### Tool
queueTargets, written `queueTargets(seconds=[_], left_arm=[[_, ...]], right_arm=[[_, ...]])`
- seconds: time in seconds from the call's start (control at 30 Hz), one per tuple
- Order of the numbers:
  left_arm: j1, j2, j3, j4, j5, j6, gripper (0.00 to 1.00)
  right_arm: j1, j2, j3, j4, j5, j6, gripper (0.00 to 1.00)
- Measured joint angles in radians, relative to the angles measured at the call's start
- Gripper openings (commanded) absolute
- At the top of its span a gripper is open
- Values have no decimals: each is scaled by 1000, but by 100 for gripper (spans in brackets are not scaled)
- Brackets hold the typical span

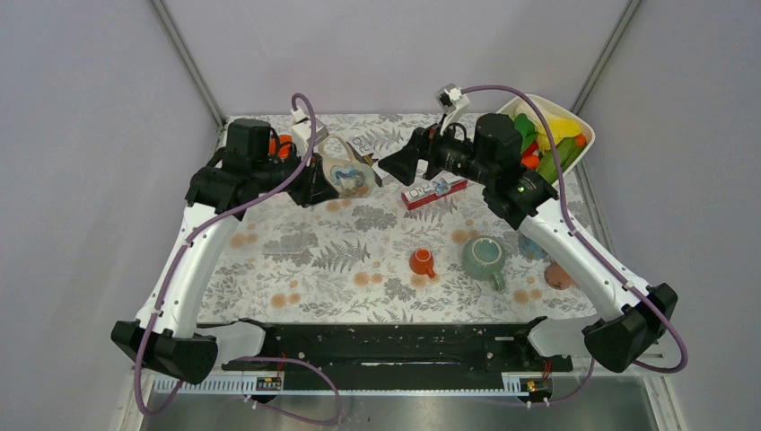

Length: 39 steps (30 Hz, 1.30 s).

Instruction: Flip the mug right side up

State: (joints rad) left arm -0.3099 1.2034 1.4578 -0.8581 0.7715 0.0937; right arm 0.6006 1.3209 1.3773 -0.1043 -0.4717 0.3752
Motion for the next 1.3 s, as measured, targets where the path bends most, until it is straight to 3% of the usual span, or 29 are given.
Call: queueTargets(seconds=[0.2, 0.33, 0.5, 0.77, 1.3], left_arm=[[182, 95, 22, -151, -279, 236, 0], [358, 280, 116, -221, -446, 370, 0], [461, 504, 194, -205, -585, 410, 0], [479, 743, 322, -193, -670, 299, 0], [466, 928, 528, -221, -777, 246, 0]], right_arm=[[-2, -14, -40, -117, 168, -108, 100], [-2, -16, -93, -165, 213, -154, 99], [-2, -22, -155, -194, 245, -191, 99], [-2, -73, -210, -216, 287, -253, 99], [-2, -88, -251, -227, 311, -335, 99]])
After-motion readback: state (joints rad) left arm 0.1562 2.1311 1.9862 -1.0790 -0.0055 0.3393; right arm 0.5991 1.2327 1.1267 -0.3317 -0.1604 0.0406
